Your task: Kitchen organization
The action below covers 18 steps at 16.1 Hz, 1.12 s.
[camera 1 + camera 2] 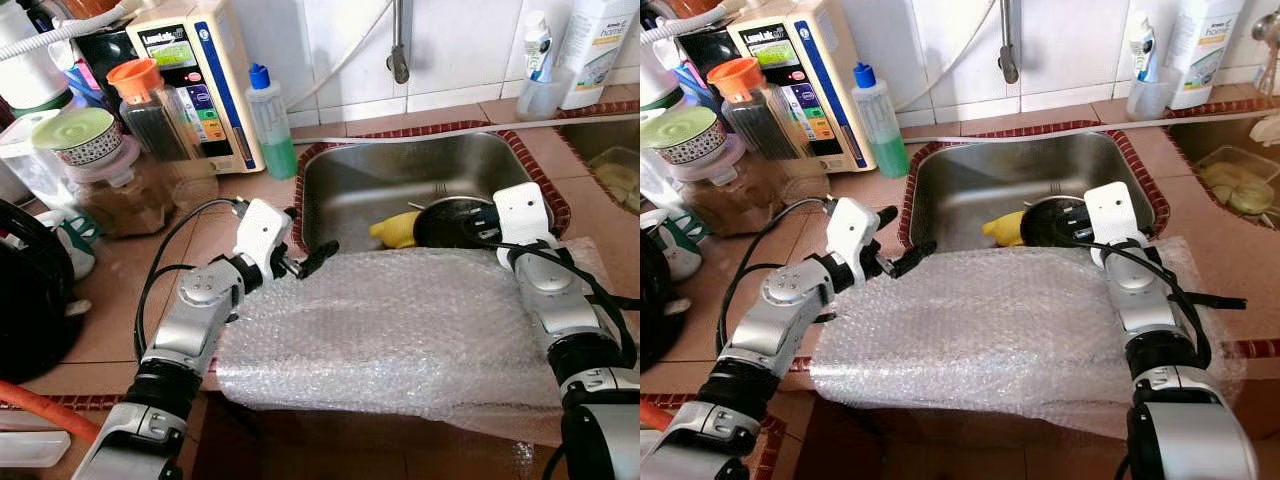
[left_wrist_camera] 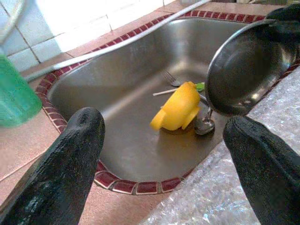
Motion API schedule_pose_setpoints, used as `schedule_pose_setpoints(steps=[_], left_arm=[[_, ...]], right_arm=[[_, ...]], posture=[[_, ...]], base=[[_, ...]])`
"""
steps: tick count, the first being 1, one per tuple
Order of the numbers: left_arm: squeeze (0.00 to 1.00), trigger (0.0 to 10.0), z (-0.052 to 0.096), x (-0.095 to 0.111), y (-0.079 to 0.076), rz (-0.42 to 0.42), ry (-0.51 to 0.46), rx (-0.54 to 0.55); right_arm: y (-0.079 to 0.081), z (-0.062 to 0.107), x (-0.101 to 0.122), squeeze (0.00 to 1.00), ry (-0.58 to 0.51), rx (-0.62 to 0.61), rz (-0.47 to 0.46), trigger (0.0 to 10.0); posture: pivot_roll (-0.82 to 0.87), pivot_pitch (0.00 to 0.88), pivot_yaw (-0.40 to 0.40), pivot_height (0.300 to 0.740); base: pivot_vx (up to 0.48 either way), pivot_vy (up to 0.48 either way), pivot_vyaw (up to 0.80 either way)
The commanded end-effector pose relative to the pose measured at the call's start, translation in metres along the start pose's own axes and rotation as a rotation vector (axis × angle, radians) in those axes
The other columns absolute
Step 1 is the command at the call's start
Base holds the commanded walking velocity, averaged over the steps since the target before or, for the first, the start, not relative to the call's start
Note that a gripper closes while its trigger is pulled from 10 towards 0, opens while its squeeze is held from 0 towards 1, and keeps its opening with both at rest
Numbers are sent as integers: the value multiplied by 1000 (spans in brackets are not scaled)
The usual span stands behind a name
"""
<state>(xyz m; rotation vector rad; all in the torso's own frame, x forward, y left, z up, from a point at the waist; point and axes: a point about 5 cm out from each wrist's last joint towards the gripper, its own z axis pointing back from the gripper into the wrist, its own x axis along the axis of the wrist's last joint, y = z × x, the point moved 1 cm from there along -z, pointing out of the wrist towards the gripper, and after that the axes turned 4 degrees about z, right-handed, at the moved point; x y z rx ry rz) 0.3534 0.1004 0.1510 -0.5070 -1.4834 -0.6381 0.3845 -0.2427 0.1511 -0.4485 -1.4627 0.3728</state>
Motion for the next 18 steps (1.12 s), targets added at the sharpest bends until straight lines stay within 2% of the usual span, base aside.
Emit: schedule_pose_setpoints(steps=[1,4,6,10,11,12,13,14,18], left_arm=[[1000,10000,2,1,7,-10,4,25],[1000,10000,1,1,8,-12,4,30],[1000,10000,1,1,8,-12,2,33],[1000,10000,2,0,9,-12,4,34],[1000,10000,2,0,9,-12,4,34],[1000,10000,2,0,9,-12,5,33],[1000,10000,3,-1,8,-14,8,29],[1000,10000,3,-1,8,-15,9,28],[1000,10000,2,-2,6,-15,17,17]], right_arm=[[19,12,-38,1000,155,52,-14,10000],[14,12,-37,1000,148,0,-40,10000],[1,9,-28,1000,102,-68,-87,10000],[-5,8,-28,1000,124,-79,-112,10000],[0,8,-33,1000,172,-43,-162,10000],[6,8,-39,1000,227,-12,-267,10000],[12,9,-45,1000,295,3,-512,10000],[11,9,-46,1000,299,-1,-544,10000],[4,11,-49,1000,313,-32,-447,10000]], posture=[[-314,82,236,740],[-313,78,235,740],[-311,76,235,740],[-308,76,234,740],[-307,77,235,740],[-307,77,235,740],[-307,78,237,740],[-309,79,240,740],[-309,79,240,740]], base=[[0,0,0],[0,0,0],[0,0,0],[0,0,0],[0,0,0],[0,0,0],[0,0,0],[0,0,0],[0,0,0]])
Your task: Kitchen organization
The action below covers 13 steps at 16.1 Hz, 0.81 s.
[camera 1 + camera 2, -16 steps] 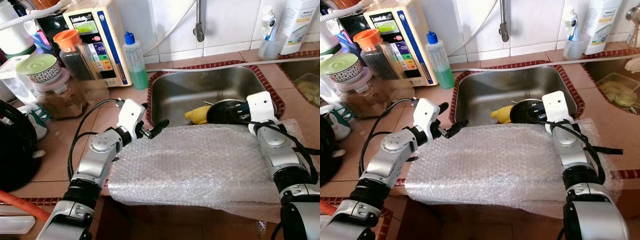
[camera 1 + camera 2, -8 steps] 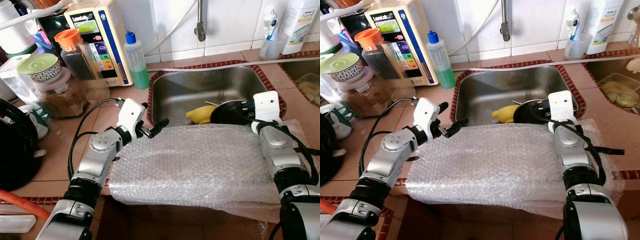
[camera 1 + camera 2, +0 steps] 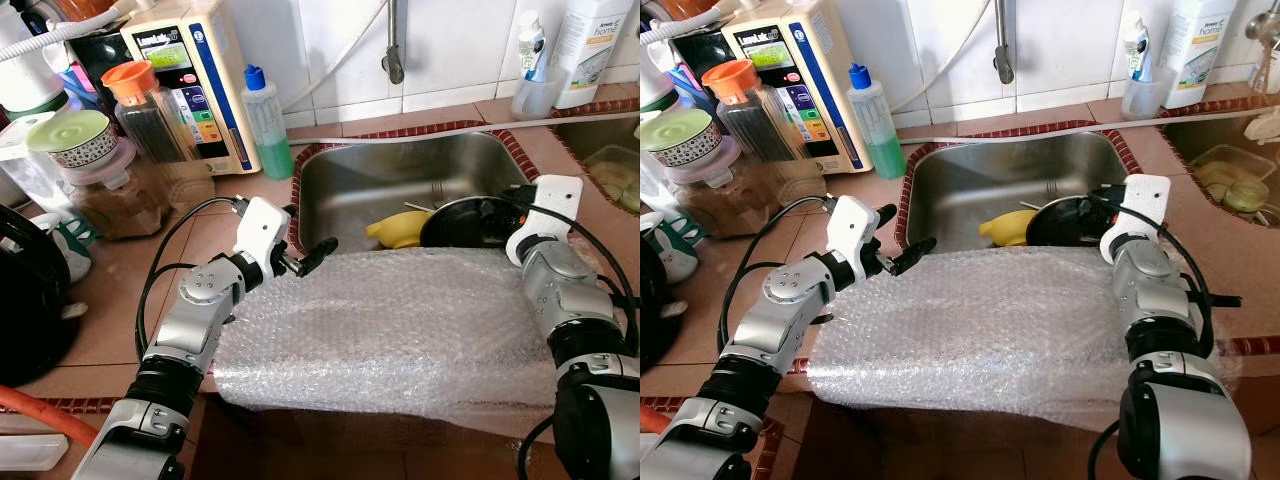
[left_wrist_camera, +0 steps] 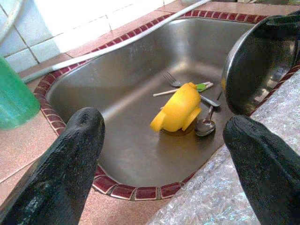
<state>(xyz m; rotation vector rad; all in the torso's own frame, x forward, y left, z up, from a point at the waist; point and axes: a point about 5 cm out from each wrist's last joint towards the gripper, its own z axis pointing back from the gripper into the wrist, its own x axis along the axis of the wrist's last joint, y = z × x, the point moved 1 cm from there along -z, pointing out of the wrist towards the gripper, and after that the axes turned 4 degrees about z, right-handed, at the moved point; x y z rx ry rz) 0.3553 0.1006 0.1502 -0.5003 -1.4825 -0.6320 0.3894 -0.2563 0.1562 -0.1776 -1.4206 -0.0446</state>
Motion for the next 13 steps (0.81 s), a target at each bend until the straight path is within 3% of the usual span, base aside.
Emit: schedule_pose_setpoints(steps=[1,3,5,7,11,12,13], left_arm=[[1000,10000,3,-1,4,-16,15,8],[1000,10000,3,-2,3,-18,17,1],[1000,10000,3,-2,3,-19,17,0],[1000,10000,3,-2,3,-20,18,0],[1000,10000,4,-3,2,-16,22,-3],[1000,10000,4,-3,1,-14,23,-6],[1000,10000,4,-3,1,-14,23,-8]], right_arm=[[-4,11,-53,1000,214,-23,-15,10000],[5,10,-53,1000,303,38,-164,10000],[0,9,-49,1000,289,9,-187,10000],[14,9,-46,1000,293,190,-23,10000],[9,6,-32,1000,229,156,237,10000],[5,3,-20,1000,173,117,148,10000],[11,4,-19,1000,169,184,97,10000]], posture=[[-314,82,244,740],[-315,83,245,740],[-315,83,245,740],[-311,84,244,740],[-309,86,242,740],[-309,86,242,740],[-311,86,244,740]], base=[[0,0,0],[0,0,0],[0,0,0],[0,0,0],[0,0,0],[0,0,0],[0,0,0]])
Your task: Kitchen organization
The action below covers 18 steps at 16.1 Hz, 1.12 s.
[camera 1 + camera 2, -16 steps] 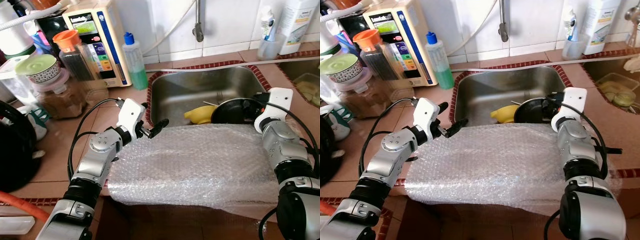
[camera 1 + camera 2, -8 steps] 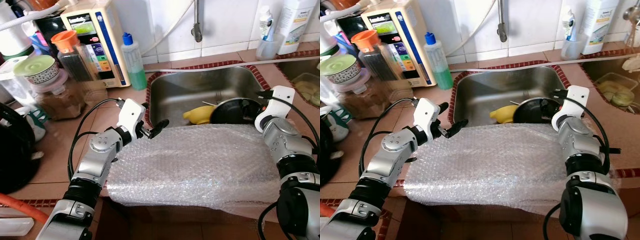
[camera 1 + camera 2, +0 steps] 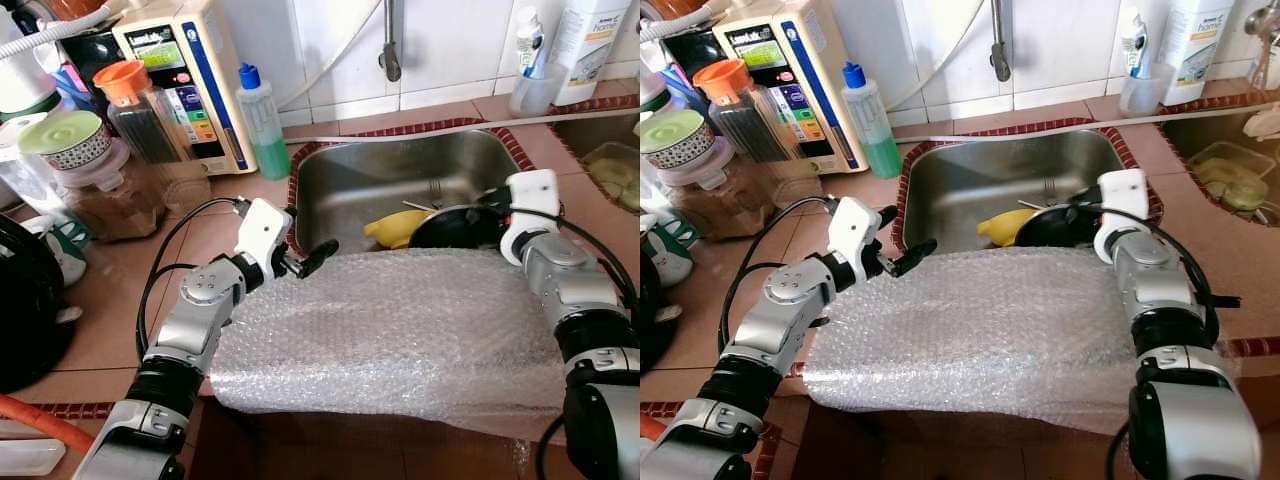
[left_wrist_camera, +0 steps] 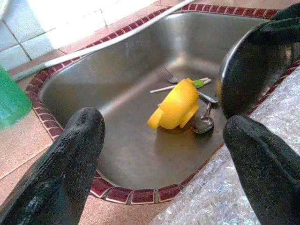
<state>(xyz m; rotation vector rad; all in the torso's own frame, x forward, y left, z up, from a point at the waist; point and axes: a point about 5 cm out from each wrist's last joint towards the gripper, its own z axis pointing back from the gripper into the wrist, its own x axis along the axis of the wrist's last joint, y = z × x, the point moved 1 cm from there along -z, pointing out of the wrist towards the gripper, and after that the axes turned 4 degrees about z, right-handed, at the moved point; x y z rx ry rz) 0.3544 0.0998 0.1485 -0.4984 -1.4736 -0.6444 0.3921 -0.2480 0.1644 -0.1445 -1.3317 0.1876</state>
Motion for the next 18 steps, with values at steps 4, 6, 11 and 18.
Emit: schedule_pose_setpoints(steps=[4,6,11,18], left_arm=[[949,10000,4,-2,1,-10,16,-8],[859,10000,4,-2,1,-12,18,-12],[51,10000,4,-2,0,-11,19,-17],[0,10000,3,-3,-1,-9,27,-23]], right_arm=[[15,8,-43,1000,204,180,339,10000],[17,10,-44,1000,205,211,473,10000],[2,9,-39,1000,191,80,455,10000],[-3,9,-35,1000,146,17,300,10000]], posture=[[-310,88,248,740],[-309,89,246,740],[-307,85,245,740],[-314,87,247,740]], base=[[0,0,0],[0,0,0],[0,0,0],[0,0,0]])
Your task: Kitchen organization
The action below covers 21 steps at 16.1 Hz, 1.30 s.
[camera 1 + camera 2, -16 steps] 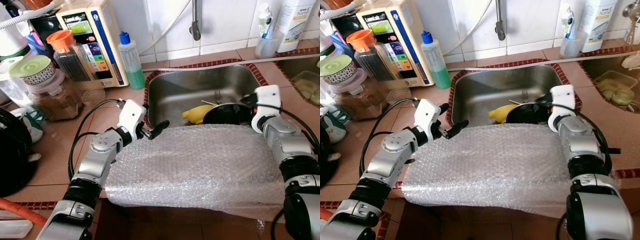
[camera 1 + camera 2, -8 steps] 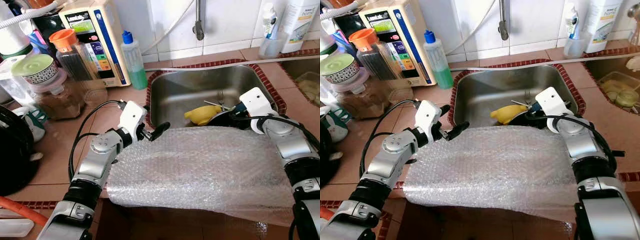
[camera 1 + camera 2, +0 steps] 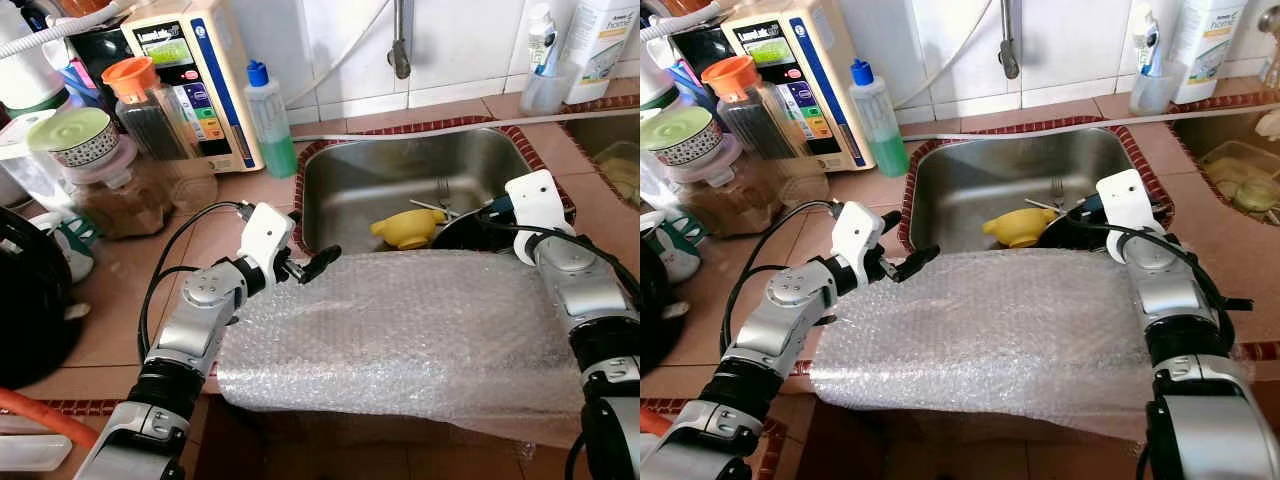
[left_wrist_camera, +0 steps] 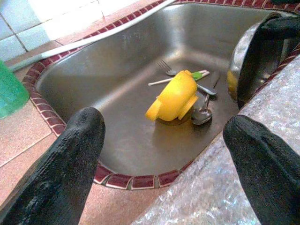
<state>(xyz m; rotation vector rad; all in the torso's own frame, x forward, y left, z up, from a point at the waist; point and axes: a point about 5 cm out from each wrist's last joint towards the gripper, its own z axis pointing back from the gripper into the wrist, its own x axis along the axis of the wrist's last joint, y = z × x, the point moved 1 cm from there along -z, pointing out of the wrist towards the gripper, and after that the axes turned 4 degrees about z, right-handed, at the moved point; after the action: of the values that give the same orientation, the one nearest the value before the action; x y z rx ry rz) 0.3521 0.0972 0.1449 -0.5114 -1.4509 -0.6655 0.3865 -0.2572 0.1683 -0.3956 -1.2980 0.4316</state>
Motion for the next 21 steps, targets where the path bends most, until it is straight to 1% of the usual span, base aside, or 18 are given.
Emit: schedule_pose_setpoints(steps=[1,2,3,4,5,6,7,8,9,10,13,14,16,17,18,19,20,21], left_arm=[[0,10000,3,0,2,-10,10,2],[0,10000,3,-1,3,-7,12,3],[0,10000,3,-1,3,-5,15,4],[0,10000,3,-1,3,-3,17,3],[0,10000,3,-1,2,-4,19,1],[0,10000,3,-1,2,-5,20,0],[0,10000,3,-1,2,-5,19,0],[0,10000,3,-1,2,-6,20,-2],[0,10000,3,-1,3,-6,21,0],[0,10000,3,-1,3,-3,22,4],[0,10000,1,-1,2,0,21,5],[0,10000,1,0,3,-1,18,7],[0,10000,0,1,3,0,16,9],[0,10000,1,0,3,2,21,12],[0,10000,1,-1,4,4,25,15],[0,10000,1,-1,5,3,26,24],[0,10000,1,0,6,5,24,31],[0,10000,1,0,6,6,24,30]], right_arm=[[20,3,-33,1000,134,97,-3,10000],[18,3,-32,1000,114,70,-28,10000],[38,7,-35,1000,115,258,39,10000],[47,10,-39,1000,130,335,116,10000],[39,7,-38,1000,137,240,132,10000],[19,4,-41,1000,179,115,42,10000],[29,7,-43,1000,181,222,63,10000],[43,10,-43,1000,163,328,118,10000],[28,6,-43,988,178,159,114,10000],[20,5,-43,988,187,92,90,10000],[29,4,-41,984,176,146,101,10000],[27,4,-38,980,171,139,114,10000],[12,3,-37,973,179,19,109,10000],[20,5,-44,643,212,93,113,10000],[29,7,-51,118,241,170,138,10000],[23,6,-50,82,225,115,133,10000],[6,5,-44,82,210,-28,45,10000],[-1,4,-42,82,203,-64,29,10000]], posture=[[-312,85,246,740],[-311,85,246,740],[-312,85,250,740],[-312,86,249,740],[-312,86,249,740],[-312,86,249,740],[-311,87,251,740],[-311,87,251,740],[-312,85,246,740],[-312,78,248,740],[-316,73,243,740],[-317,72,244,740],[-316,78,245,740],[-316,78,246,740],[-317,80,245,740],[-315,79,246,740],[-315,79,246,740],[-316,80,248,740]], base=[[0,0,0],[0,0,0],[0,0,0],[0,0,0],[0,0,0],[0,0,0],[0,0,0],[0,0,0],[0,0,0],[0,0,0],[0,0,0],[0,0,0],[0,0,0],[0,0,0],[0,0,0],[0,0,0],[0,0,0],[0,0,0]])
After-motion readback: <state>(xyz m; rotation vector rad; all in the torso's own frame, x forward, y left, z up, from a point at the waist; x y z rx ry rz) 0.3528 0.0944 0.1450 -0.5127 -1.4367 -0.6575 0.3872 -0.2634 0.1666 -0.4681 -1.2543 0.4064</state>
